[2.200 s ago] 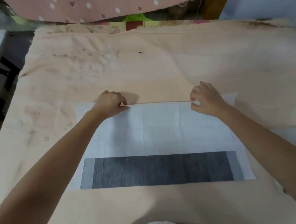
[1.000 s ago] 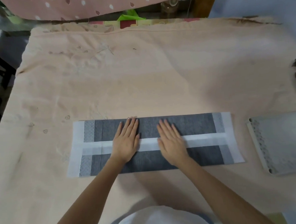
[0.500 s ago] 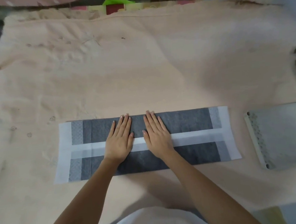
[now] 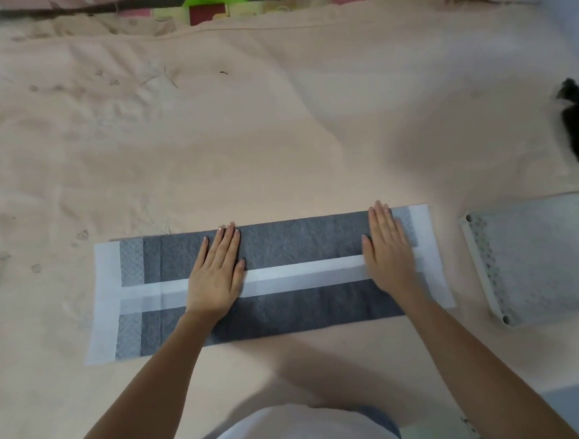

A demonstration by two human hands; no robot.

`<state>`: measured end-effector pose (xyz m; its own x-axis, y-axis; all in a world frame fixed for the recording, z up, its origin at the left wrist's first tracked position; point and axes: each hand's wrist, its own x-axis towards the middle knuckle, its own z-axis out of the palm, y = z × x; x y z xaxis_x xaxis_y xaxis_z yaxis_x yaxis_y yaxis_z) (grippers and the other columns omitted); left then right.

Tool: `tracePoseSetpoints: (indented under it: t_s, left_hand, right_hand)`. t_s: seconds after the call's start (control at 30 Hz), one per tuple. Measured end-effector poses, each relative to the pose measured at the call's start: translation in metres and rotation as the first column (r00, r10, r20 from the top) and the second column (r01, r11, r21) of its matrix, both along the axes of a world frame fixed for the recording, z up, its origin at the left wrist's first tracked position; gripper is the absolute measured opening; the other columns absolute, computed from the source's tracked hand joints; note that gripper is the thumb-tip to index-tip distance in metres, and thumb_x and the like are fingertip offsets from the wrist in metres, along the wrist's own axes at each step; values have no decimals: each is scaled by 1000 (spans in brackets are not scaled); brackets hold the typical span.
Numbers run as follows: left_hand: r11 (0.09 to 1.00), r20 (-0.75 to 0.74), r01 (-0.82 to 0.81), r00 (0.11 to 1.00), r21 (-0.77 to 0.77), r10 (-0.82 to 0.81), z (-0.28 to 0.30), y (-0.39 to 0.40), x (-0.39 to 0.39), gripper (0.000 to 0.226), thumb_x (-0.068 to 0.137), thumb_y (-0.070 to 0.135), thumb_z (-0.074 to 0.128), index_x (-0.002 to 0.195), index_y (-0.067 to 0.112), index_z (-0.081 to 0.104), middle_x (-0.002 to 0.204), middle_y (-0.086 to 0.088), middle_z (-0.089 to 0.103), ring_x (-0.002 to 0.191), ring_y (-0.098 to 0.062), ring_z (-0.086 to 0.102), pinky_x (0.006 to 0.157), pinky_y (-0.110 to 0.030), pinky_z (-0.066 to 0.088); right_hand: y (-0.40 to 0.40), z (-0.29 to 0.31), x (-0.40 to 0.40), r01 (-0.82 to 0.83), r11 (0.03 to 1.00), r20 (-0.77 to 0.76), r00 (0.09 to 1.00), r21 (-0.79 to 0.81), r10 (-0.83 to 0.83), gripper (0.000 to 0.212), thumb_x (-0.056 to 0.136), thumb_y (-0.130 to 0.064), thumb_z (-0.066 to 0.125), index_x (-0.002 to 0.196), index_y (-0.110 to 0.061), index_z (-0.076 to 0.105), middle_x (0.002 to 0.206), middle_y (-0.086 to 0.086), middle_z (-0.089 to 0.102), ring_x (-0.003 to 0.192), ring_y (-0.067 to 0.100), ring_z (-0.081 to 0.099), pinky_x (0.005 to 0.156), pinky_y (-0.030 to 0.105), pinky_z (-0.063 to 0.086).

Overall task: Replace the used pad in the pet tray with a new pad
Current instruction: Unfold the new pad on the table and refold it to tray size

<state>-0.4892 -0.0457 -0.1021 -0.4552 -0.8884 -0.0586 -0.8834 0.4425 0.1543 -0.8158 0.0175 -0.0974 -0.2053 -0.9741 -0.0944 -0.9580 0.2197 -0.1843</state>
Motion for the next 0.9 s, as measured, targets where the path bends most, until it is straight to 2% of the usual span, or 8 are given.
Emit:
tracePoseSetpoints:
  t_s: [0.23, 0.43, 0.53, 0.63, 0.7, 0.77, 0.9]
  left_hand:
    - [1000, -5, -5, 1000, 1, 5, 0, 0, -1, 57, 98, 35, 20, 148, 7, 21, 157, -4, 18, 145, -17, 14, 119, -36, 6]
    - [1000, 8, -5, 1000, 8, 5, 2, 0, -2, 57, 98, 35, 19, 148, 6, 21, 156, -5, 19, 145, -18, 14, 119, -37, 6]
    - [1000, 1, -9, 1000, 9, 9, 4, 0, -3, 58, 98, 35, 17, 148, 7, 23, 156, -5, 19, 145, -18, 13, 119, -37, 6]
    - [1000, -26, -25, 999, 15, 25, 7, 1, -6, 60, 97, 38, 15, 148, 7, 23, 156, -4, 18, 146, -18, 12, 120, -38, 7]
    - [998, -52, -55, 997, 7, 55, 10, 3, -10, 59, 97, 37, 17, 147, 6, 26, 155, -6, 22, 145, -20, 16, 120, -39, 10]
    - [996, -75, -84, 994, 11, 84, 12, 4, -14, 57, 98, 35, 18, 148, 7, 26, 155, -7, 23, 145, -20, 17, 120, -40, 10]
    - [993, -86, -110, 990, 49, 114, 9, 5, -17, 55, 100, 34, 20, 149, 8, 22, 156, -6, 19, 146, -19, 13, 120, -38, 7]
  right_hand:
    - [11, -3, -62, 102, 995, 8, 995, 13, -102, 61, 98, -35, 14, 150, -5, 7, 159, 10, 4, 146, 17, -1, 120, 38, 4]
    - [8, 7, -50, 129, 992, -11, 992, -11, -129, 64, 96, -36, 15, 149, -2, 8, 158, 13, 3, 146, 22, -1, 120, 44, 4]
    - [0, 25, -2, 75, 991, 17, 997, -109, -74, 65, 97, -41, 16, 149, -3, 9, 158, 12, 3, 147, 24, 0, 120, 44, 4]
    - [-10, 29, 84, -157, 980, 112, 979, -126, 171, 59, 99, -38, 16, 149, -9, 8, 158, 5, 4, 147, 17, -1, 120, 38, 2]
    - [-19, 22, 137, -304, 948, 88, 946, -94, 312, 56, 100, -35, 18, 149, -8, 9, 158, 7, 6, 147, 19, 3, 120, 39, 3]
    - [-30, 13, 169, -312, 949, 43, 949, -31, 313, 56, 102, -34, 17, 148, -7, 4, 158, 8, 1, 147, 20, -2, 120, 39, -2]
    - [-39, -3, 186, -217, 974, -59, 973, 62, 221, 58, 100, -36, 7, 148, -6, -4, 158, 8, -8, 146, 20, -11, 118, 37, -9]
